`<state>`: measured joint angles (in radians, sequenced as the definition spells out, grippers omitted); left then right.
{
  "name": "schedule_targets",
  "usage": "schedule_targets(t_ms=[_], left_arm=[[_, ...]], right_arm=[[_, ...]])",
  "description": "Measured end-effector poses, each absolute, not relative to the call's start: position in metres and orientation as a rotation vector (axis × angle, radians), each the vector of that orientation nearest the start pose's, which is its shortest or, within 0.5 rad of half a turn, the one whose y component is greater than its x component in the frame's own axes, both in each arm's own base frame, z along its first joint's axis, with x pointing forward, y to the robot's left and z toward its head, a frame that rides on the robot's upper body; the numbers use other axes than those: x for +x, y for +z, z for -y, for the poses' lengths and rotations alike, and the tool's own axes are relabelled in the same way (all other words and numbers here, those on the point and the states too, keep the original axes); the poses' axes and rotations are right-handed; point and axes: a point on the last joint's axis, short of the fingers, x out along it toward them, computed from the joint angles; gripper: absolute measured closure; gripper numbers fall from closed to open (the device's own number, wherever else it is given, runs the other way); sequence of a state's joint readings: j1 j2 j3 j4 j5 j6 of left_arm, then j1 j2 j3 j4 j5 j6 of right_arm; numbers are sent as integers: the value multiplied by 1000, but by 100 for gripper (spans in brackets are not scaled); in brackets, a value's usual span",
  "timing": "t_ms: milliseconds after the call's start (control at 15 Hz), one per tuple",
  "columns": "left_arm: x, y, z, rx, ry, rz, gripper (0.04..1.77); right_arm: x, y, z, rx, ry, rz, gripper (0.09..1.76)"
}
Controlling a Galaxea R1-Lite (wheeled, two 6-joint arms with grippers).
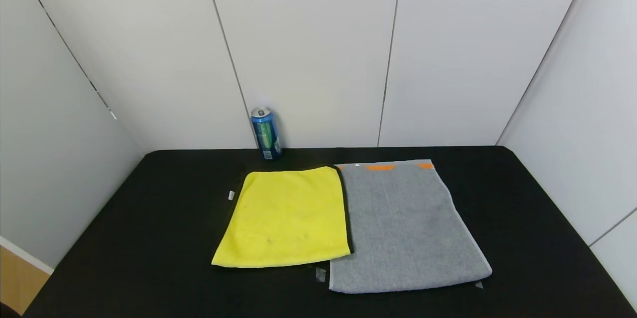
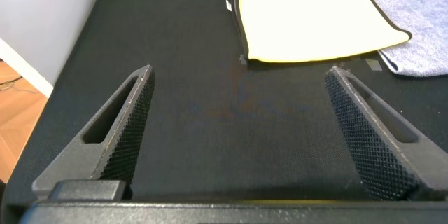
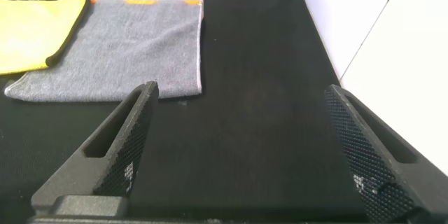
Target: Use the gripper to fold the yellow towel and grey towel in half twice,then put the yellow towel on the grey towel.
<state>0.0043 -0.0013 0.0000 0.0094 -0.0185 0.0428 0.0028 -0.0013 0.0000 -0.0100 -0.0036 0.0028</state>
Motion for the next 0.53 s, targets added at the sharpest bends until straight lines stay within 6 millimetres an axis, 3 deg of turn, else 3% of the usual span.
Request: schedule_targets(t_ms=[533], left_arm=[[-23,74,0,38,-14,-8,9]], right_arm=[[-23,76,0,4,0,7,14]])
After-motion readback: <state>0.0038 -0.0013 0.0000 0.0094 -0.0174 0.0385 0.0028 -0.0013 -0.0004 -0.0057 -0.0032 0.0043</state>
